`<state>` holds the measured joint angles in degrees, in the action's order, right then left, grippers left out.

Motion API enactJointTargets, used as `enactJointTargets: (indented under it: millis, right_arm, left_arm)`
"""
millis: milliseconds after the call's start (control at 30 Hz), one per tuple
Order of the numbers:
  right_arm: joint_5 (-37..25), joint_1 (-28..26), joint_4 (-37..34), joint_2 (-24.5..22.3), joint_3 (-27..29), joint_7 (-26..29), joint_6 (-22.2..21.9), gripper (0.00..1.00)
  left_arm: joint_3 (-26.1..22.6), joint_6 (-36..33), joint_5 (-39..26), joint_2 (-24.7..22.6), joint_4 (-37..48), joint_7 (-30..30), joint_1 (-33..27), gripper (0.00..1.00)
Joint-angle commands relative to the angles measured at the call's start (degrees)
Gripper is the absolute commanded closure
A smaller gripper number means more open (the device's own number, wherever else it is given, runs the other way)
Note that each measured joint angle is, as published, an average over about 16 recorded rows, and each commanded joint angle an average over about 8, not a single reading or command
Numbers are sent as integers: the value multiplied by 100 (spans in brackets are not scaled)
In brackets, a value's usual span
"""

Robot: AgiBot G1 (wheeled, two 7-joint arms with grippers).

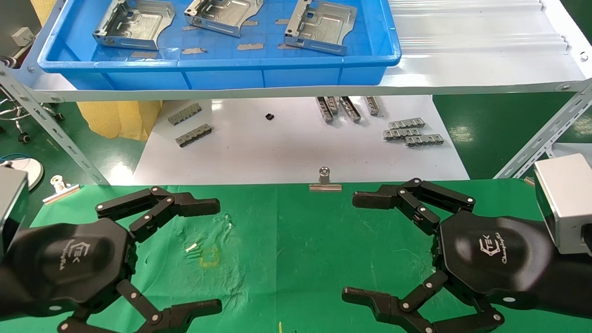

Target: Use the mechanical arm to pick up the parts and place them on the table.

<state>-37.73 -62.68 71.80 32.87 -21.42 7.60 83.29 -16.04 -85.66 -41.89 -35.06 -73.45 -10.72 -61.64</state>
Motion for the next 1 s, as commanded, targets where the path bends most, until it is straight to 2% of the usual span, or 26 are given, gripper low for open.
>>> enactJointTargets:
  millis: [33,133,167,1000]
  right_arm:
    - [0,0,0,0,0,0,0,88]
    - [0,0,0,0,0,0,0,92]
    - [0,0,0,0,0,0,0,100]
    - [0,0,0,0,0,0,0,100]
  left_arm:
    - [0,0,0,0,0,0,0,0]
    - [0,0,0,0,0,0,0,0]
    - [0,0,0,0,0,0,0,0]
    - [0,0,0,0,0,0,0,0]
